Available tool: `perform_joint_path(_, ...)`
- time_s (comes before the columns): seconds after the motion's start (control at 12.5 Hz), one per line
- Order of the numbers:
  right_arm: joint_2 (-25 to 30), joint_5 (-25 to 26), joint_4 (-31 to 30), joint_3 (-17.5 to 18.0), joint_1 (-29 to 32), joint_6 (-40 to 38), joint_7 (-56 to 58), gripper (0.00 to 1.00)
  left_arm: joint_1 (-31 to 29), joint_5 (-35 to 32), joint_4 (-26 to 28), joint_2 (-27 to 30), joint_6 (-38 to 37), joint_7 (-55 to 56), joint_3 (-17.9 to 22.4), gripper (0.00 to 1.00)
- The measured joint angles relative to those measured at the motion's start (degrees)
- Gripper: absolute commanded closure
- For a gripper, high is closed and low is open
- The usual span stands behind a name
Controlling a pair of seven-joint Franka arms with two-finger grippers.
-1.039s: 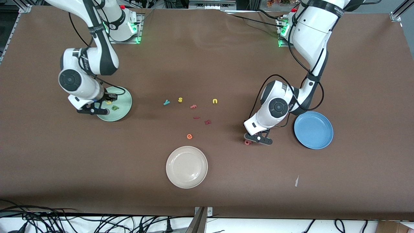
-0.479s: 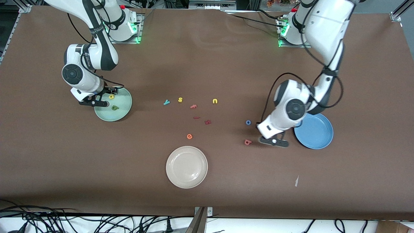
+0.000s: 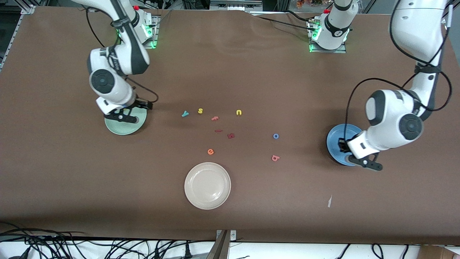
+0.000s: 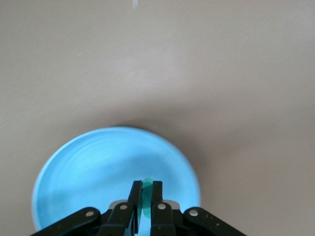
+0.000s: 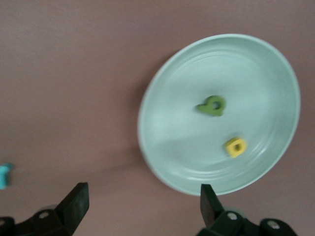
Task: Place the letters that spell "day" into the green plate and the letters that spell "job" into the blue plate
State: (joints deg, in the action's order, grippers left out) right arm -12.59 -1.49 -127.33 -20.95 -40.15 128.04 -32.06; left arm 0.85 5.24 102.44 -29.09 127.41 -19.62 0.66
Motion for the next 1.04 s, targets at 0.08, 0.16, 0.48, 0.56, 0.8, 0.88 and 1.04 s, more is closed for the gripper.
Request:
perform_joint_path(0.08,-0.69,-1.24,0.97,2.04,-0.28,0.41,-7.47,0.00,-0.48,0.00,0.41,-0.21,0.00,-0.69,-0.06,0.62)
perform_joint_path(0.16,-1.64,-4.12,1.56,3.65,-0.51,1.89,-14.07,0.01,-0.36,0.00,0.64,-0.37,0.01,-0.80,-0.28,0.51)
perform_joint_path(0.48,-6.28,-8.97,1.92,8.15,-1.78,11.67,-36.96,0.06,0.42,0.42,0.93,-0.77,0.01,-0.78,-1.04,0.48)
perform_joint_path(0.56,-7.57,-8.99,1.92,8.92,-2.93,13.67,-41.47,0.10,0.65,1.34,0.98,-0.80,0.01,-0.78,-1.10,0.47)
perform_joint_path(0.8,-11.42,-9.08,1.95,9.35,-5.91,18.01,-48.07,0.24,5.11,6.89,1.04,-0.79,0.01,2.13,-1.68,0.42)
perform_joint_path(0.88,-11.93,-9.11,1.96,9.35,-6.20,18.35,-48.72,0.27,7.97,7.46,1.14,-0.79,0.01,6.12,-1.78,0.41)
perform_joint_path(1.04,-12.47,-9.12,1.96,9.31,-6.23,19.13,-48.89,0.36,14.43,7.52,1.25,-0.79,0.11,16.30,-1.97,0.39)
